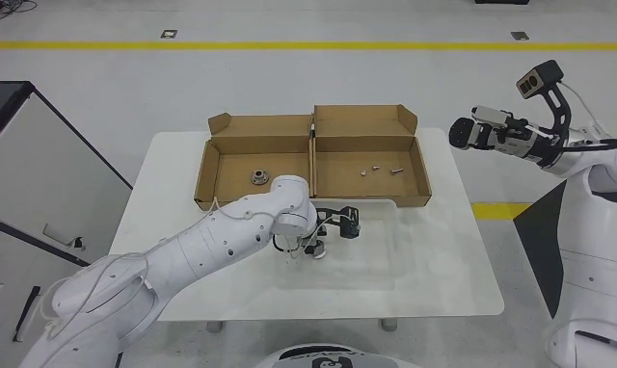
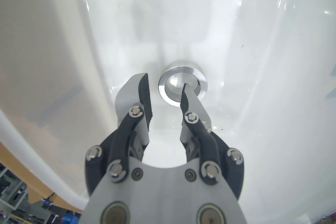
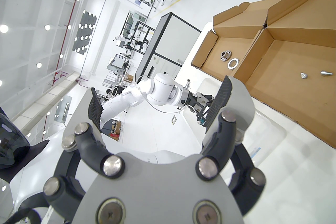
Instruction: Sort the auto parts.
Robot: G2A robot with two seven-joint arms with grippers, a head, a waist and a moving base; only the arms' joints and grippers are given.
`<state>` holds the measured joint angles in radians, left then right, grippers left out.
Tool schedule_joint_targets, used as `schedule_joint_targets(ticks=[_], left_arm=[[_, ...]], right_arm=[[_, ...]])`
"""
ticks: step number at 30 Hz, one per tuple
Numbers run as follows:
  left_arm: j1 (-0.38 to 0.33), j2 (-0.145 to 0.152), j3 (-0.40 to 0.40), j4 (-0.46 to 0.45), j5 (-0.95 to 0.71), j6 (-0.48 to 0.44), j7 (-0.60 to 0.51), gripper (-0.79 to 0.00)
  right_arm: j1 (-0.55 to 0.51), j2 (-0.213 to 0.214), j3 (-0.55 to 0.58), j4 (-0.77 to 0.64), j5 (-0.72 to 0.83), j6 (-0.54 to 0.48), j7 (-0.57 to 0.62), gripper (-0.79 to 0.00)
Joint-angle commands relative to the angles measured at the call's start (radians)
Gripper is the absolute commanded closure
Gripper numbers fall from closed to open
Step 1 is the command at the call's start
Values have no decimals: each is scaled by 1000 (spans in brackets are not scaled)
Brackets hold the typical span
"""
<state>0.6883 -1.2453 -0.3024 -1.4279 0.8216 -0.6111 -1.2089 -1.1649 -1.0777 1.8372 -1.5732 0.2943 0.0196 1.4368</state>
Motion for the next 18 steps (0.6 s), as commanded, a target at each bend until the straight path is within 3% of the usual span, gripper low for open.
schedule_joint_targets(ticks=[1, 3, 7, 8, 13, 18], left_arm=[[-1, -2, 5, 6, 0, 1, -1, -271], [-2, -6, 11, 13, 0, 2, -2, -262], [-6, -15, 25, 33, 3, 8, -7, -160], [-7, -17, 25, 37, 2, 9, -6, 0], [-10, -22, 10, 29, 0, 25, 15, 0], [-6, -4, -37, -29, -19, 43, 23, 0]], right_arm=[[0, 0, 0, 0, 0, 0, 0, -785], [0, 0, 0, 0, 0, 0, 0, -785], [0, 0, 0, 0, 0, 0, 0, -785], [0, 0, 0, 0, 0, 0, 0, -785], [0, 0, 0, 0, 0, 0, 0, -785], [0, 0, 0, 0, 0, 0, 0, -785]])
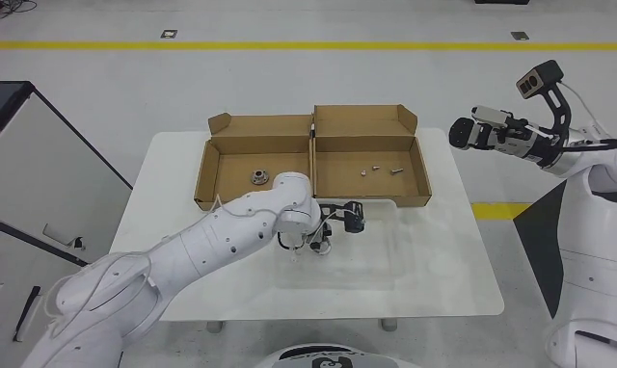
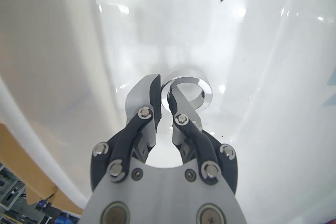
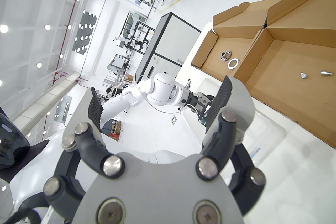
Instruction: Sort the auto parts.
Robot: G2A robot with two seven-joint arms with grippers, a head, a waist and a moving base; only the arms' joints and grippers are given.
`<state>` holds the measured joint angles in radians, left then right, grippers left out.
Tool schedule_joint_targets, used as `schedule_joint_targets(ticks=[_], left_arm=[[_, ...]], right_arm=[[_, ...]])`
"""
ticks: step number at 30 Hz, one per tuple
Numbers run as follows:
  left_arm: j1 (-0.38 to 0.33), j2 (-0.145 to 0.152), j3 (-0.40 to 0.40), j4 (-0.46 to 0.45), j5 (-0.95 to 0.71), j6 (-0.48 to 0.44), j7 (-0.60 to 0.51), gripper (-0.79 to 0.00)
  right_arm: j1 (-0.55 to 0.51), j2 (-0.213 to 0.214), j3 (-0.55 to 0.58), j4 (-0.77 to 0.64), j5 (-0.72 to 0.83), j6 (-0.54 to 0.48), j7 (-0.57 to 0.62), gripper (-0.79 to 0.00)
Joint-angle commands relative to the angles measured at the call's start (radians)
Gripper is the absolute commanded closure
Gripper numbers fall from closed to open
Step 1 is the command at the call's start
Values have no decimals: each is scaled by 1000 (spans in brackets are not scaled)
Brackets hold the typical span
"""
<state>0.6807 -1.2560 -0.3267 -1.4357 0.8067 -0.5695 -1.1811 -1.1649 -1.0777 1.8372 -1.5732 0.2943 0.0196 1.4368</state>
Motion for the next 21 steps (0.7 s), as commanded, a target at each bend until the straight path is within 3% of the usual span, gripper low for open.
schedule_joint_targets(ticks=[1, 11, 21], left_arm=[[4, 13, -25, -40, -9, 7, -11, 0], [60, 101, -164, -335, -32, 63, -133, 0], [60, 105, -164, -350, -21, 72, -142, 0]], right_arm=[[0, 0, 0, 0, 0, 0, 0, -785], [0, 0, 0, 0, 0, 0, 0, -785], [0, 0, 0, 0, 0, 0, 0, -785]])
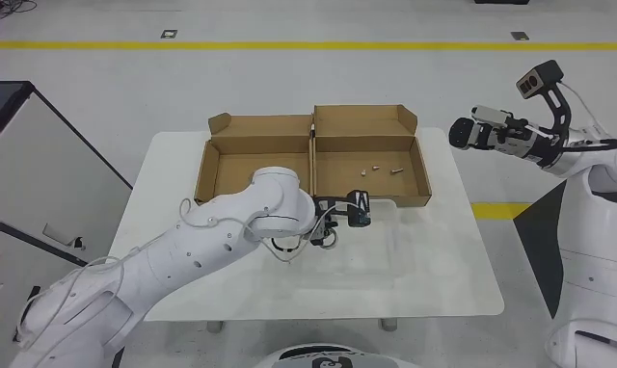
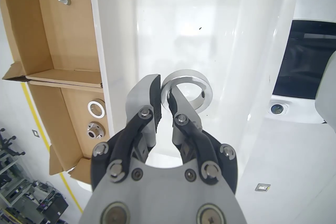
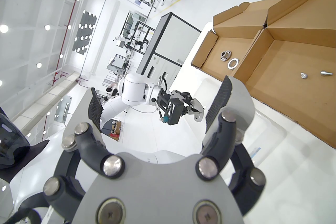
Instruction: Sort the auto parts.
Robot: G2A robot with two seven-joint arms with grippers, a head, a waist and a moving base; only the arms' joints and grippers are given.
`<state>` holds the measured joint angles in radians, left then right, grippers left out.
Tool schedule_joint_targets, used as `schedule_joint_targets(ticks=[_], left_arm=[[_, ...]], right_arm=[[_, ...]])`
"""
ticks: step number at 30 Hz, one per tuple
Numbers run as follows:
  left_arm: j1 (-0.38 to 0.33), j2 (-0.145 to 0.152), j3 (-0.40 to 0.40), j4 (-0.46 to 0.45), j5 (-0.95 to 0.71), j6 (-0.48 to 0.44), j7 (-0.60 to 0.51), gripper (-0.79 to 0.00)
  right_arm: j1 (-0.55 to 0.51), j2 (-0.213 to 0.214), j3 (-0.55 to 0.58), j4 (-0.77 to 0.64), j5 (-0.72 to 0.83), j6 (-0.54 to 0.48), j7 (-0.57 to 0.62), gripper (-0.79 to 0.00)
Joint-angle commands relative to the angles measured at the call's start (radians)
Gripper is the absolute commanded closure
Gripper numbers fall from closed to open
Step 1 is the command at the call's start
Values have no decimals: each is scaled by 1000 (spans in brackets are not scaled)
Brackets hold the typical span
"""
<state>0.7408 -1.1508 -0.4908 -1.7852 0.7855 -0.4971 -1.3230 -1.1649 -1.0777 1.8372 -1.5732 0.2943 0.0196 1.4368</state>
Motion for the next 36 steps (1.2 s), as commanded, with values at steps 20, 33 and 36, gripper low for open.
schedule_joint_targets(ticks=[20, 33, 36], left_arm=[[324, 150, -659, -54, -523, -294, 479, 0], [289, 157, -679, -13, -996, -498, 614, 0], [265, 155, -659, -26, -1101, -515, 617, 0]], right_arm=[[0, 0, 0, 0, 0, 0, 0, -785], [0, 0, 0, 0, 0, 0, 0, -785], [0, 0, 0, 0, 0, 0, 0, -785]])
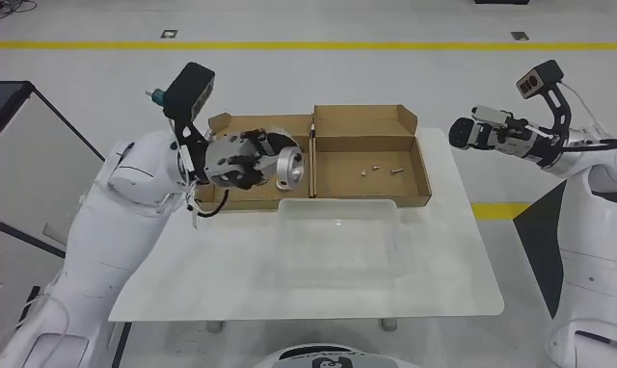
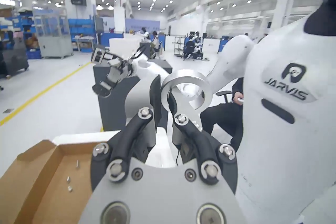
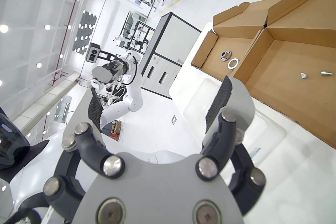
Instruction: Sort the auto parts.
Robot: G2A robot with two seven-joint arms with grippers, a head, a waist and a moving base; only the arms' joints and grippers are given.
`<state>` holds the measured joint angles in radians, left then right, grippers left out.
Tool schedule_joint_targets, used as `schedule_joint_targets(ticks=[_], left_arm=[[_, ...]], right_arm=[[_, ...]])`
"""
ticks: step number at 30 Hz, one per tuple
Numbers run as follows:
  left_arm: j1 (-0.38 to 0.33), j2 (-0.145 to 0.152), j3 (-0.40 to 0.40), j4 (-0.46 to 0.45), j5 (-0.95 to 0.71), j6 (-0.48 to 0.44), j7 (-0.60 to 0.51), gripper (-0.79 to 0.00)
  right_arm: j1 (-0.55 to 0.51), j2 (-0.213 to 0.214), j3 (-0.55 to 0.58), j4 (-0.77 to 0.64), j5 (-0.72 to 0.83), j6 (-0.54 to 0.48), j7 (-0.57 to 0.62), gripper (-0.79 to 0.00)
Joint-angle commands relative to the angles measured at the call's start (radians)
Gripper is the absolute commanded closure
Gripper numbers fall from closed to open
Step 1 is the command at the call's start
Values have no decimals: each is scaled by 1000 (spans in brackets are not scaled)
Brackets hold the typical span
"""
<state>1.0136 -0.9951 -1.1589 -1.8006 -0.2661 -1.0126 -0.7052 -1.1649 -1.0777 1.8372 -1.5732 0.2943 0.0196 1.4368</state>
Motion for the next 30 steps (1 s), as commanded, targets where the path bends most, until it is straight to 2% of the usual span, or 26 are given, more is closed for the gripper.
schedule_joint_targets(ticks=[1, 6, 18, 24, 28, 30], left_arm=[[-14, -1, 17, -14, -93, 0, -7, 0], [-37, -6, 23, -26, -292, 0, -100, 0], [-41, -6, 21, -18, -290, 0, -103, 0], [-20, -14, 12, -55, -351, 0, -10, 0], [-10, -26, 19, -73, -483, 0, 27, 0], [-8, -32, 23, -80, -553, 0, 11, 0]], right_arm=[[0, 0, 0, 0, 0, 0, 0, -785], [0, 0, 0, 0, 0, 0, 0, -785], [0, 0, 0, 0, 0, 0, 0, -785], [0, 0, 0, 0, 0, 0, 0, -785], [0, 0, 0, 0, 0, 0, 0, -785], [0, 0, 0, 0, 0, 0, 0, -785]])
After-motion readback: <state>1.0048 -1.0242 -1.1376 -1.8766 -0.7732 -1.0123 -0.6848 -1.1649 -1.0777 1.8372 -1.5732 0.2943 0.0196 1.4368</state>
